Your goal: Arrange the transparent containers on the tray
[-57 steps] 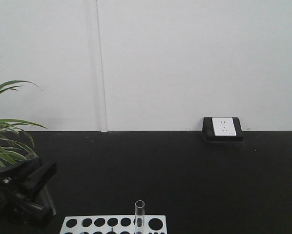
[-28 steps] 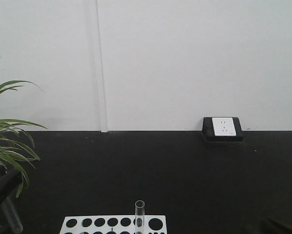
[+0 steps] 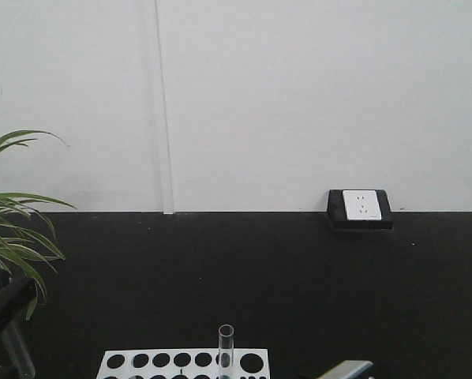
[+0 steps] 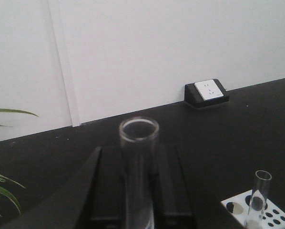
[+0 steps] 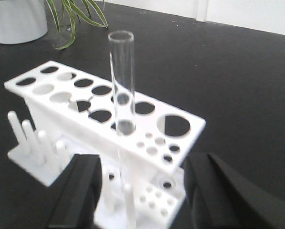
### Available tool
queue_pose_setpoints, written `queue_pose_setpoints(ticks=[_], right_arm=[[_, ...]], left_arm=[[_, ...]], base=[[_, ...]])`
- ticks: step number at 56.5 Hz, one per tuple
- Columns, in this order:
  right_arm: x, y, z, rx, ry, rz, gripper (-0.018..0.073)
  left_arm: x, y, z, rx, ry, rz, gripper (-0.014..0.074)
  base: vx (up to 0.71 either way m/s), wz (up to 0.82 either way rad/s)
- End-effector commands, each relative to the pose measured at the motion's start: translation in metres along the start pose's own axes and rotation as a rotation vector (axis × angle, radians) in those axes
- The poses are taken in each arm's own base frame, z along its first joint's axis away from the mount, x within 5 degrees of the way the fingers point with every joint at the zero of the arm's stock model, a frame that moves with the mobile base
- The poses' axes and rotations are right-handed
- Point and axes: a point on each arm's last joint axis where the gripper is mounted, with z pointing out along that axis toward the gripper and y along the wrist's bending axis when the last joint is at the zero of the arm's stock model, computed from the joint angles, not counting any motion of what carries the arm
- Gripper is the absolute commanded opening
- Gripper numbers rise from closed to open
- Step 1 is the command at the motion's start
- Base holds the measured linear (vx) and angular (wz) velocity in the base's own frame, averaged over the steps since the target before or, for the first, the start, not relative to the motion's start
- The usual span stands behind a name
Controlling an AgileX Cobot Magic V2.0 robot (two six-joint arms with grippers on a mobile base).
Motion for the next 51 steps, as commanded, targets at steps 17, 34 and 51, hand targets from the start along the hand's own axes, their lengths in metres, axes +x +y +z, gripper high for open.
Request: queue_pose_setpoints(ticks=[17, 34, 51], right_arm=[[-0.052, 0.011, 0.068, -0.009, -0.204, 0.007, 0.0515], [-0.045, 0.013, 0.091, -0.003, -0.191, 0.006, 0.0443], [-0.044, 0.013, 0.092, -0.003, -0.191, 0.005, 0.0175]], left_arm=[[-0.019, -0.003, -0.002, 0.020, -0.116, -0.010, 0.0135], [-0.019, -0.003, -0.002, 0.020, -0.116, -0.010, 0.0135], [-0.019, -0.003, -0.002, 0.020, -0.116, -0.010, 0.0135]], base=[[0.00, 0.00], [0.00, 0.00], [0.00, 0.00]])
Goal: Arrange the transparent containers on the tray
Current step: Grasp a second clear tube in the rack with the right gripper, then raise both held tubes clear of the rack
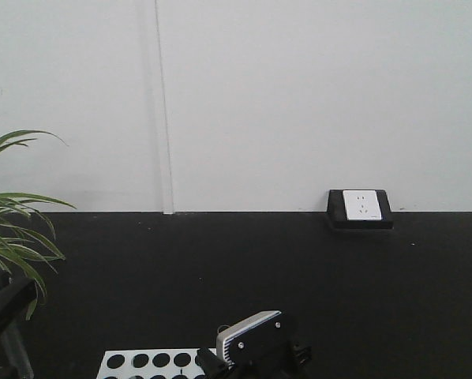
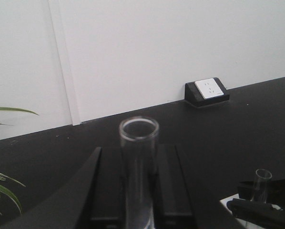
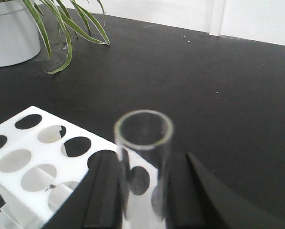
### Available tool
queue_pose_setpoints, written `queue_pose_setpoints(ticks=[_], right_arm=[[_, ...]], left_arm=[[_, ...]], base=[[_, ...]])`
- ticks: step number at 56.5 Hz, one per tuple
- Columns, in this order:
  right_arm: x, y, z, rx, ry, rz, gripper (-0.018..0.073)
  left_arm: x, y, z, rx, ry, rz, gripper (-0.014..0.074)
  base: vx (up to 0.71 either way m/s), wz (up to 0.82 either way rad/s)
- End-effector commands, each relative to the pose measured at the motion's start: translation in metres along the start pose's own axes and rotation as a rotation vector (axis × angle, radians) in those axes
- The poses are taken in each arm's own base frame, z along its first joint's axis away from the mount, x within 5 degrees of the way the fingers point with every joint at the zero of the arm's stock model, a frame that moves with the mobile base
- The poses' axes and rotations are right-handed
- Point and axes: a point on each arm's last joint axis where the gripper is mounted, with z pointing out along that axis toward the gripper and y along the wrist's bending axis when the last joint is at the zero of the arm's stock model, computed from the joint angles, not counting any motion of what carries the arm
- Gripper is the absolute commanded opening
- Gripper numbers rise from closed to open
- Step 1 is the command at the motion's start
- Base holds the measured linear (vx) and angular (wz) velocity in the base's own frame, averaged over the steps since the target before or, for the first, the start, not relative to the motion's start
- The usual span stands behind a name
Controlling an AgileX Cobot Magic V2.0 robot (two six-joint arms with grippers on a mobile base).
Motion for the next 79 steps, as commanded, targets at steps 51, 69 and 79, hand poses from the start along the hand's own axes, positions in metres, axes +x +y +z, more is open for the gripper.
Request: queue_pose_setpoints(ticks=[51, 69, 79], right_arm=[[-0.177, -0.028, -0.137, 0.022, -0.284, -0.052, -0.0011], [-0.181, -0.033, -0.235, 0.049, -0.335, -0.130, -0.0011], [-0.156, -0.033, -0.262, 0.045, -0.361, -0.105, -0.0011]], left_arm=[[-0.020, -0.003, -0.002, 0.021, -0.128, -0.010, 0.0135], [-0.032, -0.004, -0.022, 0.027, -0.215, -0.009, 0.0135], [-0.039, -0.004, -0.042, 0.024, -0.252, -0.011, 0.0135]], base=[[0.00, 0.00], [0.00, 0.00], [0.00, 0.00]])
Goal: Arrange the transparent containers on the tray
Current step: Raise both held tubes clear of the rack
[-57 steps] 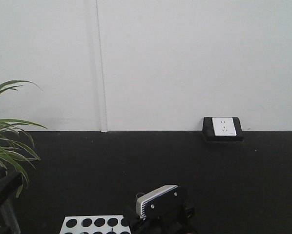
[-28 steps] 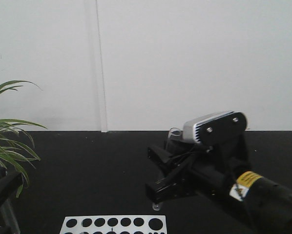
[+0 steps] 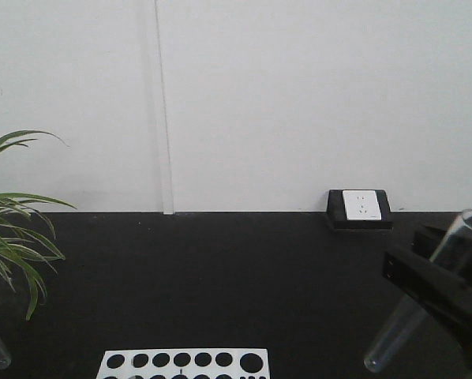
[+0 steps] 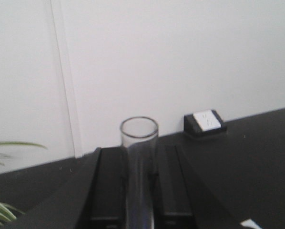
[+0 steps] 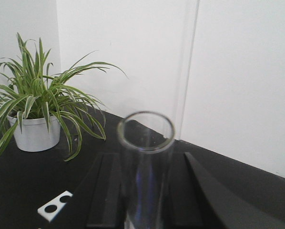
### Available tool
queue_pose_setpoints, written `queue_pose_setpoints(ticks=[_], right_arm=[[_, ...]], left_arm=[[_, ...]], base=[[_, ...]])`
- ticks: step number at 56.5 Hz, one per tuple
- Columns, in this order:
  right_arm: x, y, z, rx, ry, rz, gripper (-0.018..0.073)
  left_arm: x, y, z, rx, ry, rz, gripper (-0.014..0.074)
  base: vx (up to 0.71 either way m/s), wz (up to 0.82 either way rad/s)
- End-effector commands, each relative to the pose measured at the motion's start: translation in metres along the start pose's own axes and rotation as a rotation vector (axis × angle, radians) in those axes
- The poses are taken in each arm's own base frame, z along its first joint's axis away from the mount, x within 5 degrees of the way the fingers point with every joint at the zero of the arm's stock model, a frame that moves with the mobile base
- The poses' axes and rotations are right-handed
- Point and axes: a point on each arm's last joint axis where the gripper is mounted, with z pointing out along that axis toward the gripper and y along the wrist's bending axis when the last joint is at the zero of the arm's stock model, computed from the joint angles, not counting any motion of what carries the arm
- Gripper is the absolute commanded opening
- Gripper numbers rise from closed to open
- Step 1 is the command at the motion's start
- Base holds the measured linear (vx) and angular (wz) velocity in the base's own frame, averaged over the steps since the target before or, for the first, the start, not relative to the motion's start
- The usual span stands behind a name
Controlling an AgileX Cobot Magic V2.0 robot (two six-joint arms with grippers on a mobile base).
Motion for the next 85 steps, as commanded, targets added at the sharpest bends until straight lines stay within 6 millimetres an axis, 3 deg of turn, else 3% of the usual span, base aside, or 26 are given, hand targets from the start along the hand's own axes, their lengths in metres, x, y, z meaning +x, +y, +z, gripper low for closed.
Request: queue_pose_setpoints(ticks=[1, 16, 85], right_arm=[[-0.0098, -0.0021, -0.0142, 0.025, -0.113, 0.000, -0.0011], [-0.0071, -0.0016, -0.0204, 0.024, -0.112, -0.013, -0.0011], [-0.0064, -0.0014, -0.0203, 0.022, -0.104, -0.013, -0.0011]], left_arm=[[-0.0194, -0.0020, -0.0088, 0.014, -0.101, -0.012, 0.0135], [-0.0122, -0.0007, -0.0138, -0.003, -0.007, -0.013, 0.0135], [-0.0118, -0.0006, -0.0136, -0.004, -0.003, -0.013, 0.0135]], base=[[0.00, 0.00], [0.00, 0.00], [-0.01, 0.00]])
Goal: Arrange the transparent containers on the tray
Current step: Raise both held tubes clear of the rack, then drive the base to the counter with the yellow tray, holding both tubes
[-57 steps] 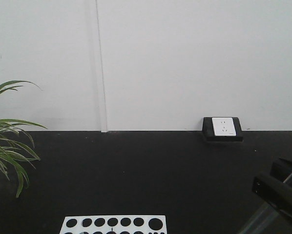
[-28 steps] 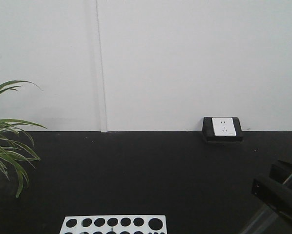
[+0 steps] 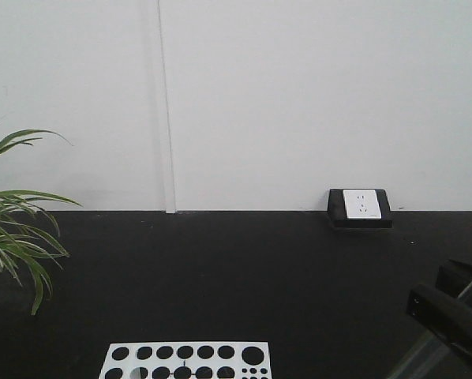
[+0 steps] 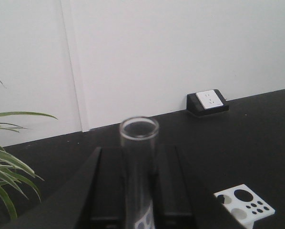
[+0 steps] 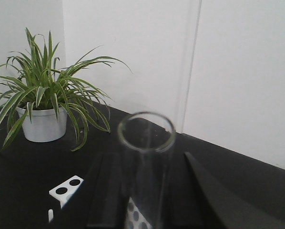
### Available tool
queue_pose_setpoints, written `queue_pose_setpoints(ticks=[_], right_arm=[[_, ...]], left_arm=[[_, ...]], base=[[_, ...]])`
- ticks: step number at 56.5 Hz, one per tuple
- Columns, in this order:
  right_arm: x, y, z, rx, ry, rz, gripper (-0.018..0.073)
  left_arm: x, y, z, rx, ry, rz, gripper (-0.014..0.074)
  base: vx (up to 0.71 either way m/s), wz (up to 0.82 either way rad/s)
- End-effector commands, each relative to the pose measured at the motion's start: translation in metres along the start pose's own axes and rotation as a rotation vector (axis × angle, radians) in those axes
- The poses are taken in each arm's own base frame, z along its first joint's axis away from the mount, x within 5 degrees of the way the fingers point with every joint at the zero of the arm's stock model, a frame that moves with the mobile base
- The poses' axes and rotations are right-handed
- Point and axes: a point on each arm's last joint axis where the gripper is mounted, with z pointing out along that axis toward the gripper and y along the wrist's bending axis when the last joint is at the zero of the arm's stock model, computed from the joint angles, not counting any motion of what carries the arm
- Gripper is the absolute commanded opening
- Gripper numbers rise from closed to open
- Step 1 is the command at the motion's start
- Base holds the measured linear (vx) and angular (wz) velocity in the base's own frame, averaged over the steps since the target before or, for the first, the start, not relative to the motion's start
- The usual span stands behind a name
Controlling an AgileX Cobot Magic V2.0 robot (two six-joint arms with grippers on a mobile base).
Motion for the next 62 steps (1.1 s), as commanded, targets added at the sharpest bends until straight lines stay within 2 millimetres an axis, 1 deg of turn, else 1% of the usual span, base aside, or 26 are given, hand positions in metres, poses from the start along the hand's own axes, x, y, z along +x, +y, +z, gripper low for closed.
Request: queue_pose_setpoints(ticks=[1, 34, 62], right_arm=[[-0.0179, -0.0030, -0.0031, 0.027, -0.110, -0.011, -0.0011], [-0.0179, -0.0030, -0.0031, 0.027, -0.110, -0.011, -0.0011], [-0.0179, -0.0030, -0.0031, 0.027, -0.110, -0.011, -0.0011]], left_arm=[[-0.0177, -0.0024, -0.0020, 0.020, -0.108, -0.010, 0.0135], [-0.0177, -0.0024, -0.0020, 0.020, -0.108, -0.010, 0.0135], [-0.0177, -0.0024, -0.0020, 0.020, -0.108, -0.010, 0.0135]], base=[[-0.07, 0.01], [-0.16, -0.01], [-0.24, 0.03]])
